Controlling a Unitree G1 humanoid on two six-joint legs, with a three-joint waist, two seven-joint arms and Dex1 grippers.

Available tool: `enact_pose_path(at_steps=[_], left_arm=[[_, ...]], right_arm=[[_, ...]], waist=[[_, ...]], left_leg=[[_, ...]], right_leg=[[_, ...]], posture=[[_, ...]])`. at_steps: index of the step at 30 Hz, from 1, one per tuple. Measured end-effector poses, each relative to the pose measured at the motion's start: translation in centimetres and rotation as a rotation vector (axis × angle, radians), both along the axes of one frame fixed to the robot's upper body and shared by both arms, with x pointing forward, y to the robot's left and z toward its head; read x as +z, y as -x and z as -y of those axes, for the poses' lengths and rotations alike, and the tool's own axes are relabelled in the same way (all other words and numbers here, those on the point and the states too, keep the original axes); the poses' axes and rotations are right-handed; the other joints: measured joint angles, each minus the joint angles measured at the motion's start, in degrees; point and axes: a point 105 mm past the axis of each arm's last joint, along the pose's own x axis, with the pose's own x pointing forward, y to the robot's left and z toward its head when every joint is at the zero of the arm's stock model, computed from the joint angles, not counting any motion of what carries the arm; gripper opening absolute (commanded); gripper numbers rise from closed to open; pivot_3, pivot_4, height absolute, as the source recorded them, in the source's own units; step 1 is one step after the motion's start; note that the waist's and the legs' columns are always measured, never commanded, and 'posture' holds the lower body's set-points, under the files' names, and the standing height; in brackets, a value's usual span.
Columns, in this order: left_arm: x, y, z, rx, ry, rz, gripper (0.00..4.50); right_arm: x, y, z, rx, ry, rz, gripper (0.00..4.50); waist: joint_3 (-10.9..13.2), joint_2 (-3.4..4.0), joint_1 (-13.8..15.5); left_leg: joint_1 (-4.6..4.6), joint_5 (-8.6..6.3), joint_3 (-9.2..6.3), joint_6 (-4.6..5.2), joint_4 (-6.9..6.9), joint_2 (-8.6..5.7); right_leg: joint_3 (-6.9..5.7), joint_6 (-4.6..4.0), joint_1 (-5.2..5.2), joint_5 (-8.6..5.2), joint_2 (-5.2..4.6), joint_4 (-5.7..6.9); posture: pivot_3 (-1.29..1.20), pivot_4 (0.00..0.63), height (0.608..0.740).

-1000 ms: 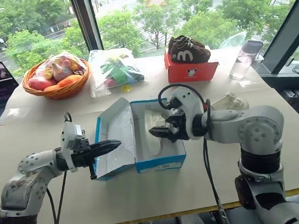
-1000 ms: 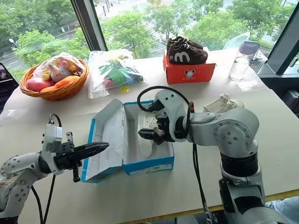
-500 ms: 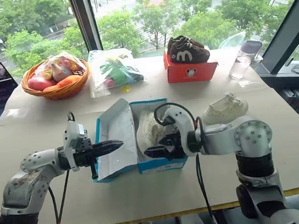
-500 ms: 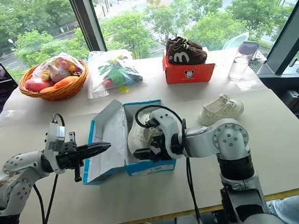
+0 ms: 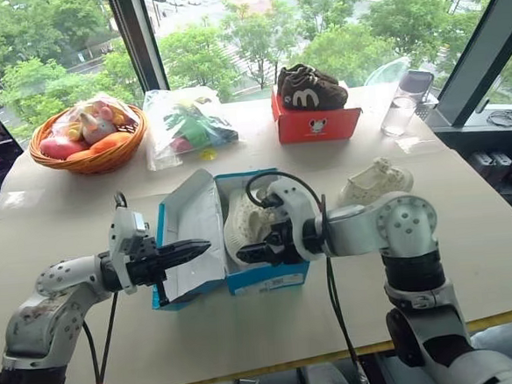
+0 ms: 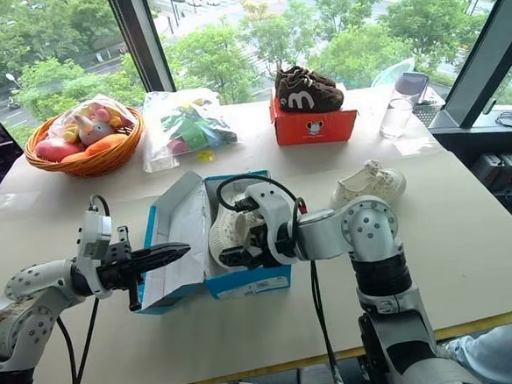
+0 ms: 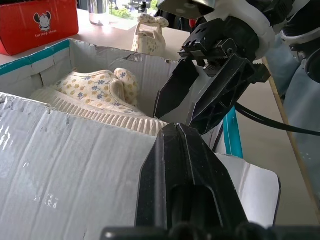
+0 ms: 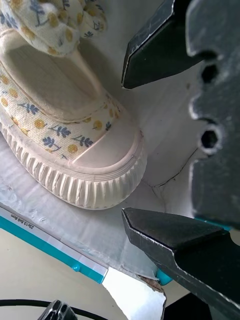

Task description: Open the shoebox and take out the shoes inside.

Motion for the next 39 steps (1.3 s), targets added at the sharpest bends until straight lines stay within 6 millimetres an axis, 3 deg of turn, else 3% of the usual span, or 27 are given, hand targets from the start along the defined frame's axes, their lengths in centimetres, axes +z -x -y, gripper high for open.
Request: enact_pose_path(at_steps=[4, 9, 15, 19, 24, 26, 30, 39], left_arm=[[0.0, 0.0, 0.0, -0.002, -0.001, 0.0, 0.0], [0.4, -0.1, 0.2, -0.016, -0.002, 0.015, 0.0], [0.5, -0.2, 0.1, -0.016, -0.001, 0.015, 0.0], [0.4, -0.3, 0.1, -0.013, -0.001, 0.014, 0.0], [0.4, -0.4, 0.2, -0.012, 0.003, 0.015, 0.0], [0.4, -0.4, 0.2, -0.011, 0.003, 0.015, 0.0], [0.4, -0.4, 0.1, -0.007, 0.003, 0.014, 0.0], [0.1, -0.3, 0.1, 0.011, 0.007, 0.005, 0.0]], right_arm=[[1.8, -0.7, 1.1, 0.007, 0.016, 0.054, 4.47], [5.5, 0.2, 0.9, 0.125, -0.021, 0.143, 4.47], [7.1, 0.2, 1.5, 0.165, -0.014, 0.176, 4.47], [7.2, -3.3, 4.1, 0.046, 0.145, 0.312, 4.47], [4.7, -5.6, 4.0, 0.189, 0.341, 0.481, 4.47], [3.4, -5.8, 3.8, 0.278, 0.401, 0.506, 4.47], [2.6, -6.3, 3.7, 0.407, 0.498, 0.597, 4.47], [2.4, -7.1, 2.7, 0.51, 0.554, 0.685, 4.47]], waist=[[0.05, 0.05, 0.35], [0.05, 0.06, 0.07], [0.07, 0.07, 0.11], [0.07, 0.07, 0.2], [0.08, 0.07, -0.3], [0.09, 0.07, -0.22], [0.1, 0.07, -0.1], [0.1, 0.07, -0.09]], left_leg=[[-0.16, 0.0, 0.0, 0.0, -0.03, -0.01], [-0.22, -0.06, 0.01, 0.09, -0.13, 0.0], [-0.26, -0.07, 0.01, 0.11, -0.12, 0.0], [-0.3, -0.07, 0.05, 0.1, -0.12, 0.02], [-0.36, -0.09, 0.11, 0.09, -0.18, 0.05], [-0.47, -0.09, 0.11, 0.08, -0.17, 0.04], [-0.55, -0.1, 0.1, 0.06, -0.14, 0.01], [-0.51, -0.11, 0.1, 0.04, -0.13, 0.02]], right_leg=[[-0.01, -0.01, -0.15, 0.0, -0.01, -0.03], [-0.01, -0.03, -0.19, 0.0, -0.02, -0.15], [-0.03, -0.01, -0.17, -0.01, -0.02, -0.28], [-0.07, 0.06, -0.15, 0.0, -0.01, -0.53], [-0.04, 0.06, -0.26, 0.01, -0.02, -0.58], [-0.04, 0.05, -0.35, 0.02, -0.03, -0.57], [-0.04, -0.06, -0.4, 0.12, -0.07, -0.58], [-0.04, -0.3, -0.39, 0.27, -0.05, -0.55]], posture=[[0.0, 0.15, 0.74], [0.0, 0.15, 0.74], [0.0, 0.15, 0.74], [0.0, 0.15, 0.74], [0.0, 0.15, 0.74], [0.0, 0.15, 0.74], [0.0, 0.15, 0.74], [0.0, 0.15, 0.74]])
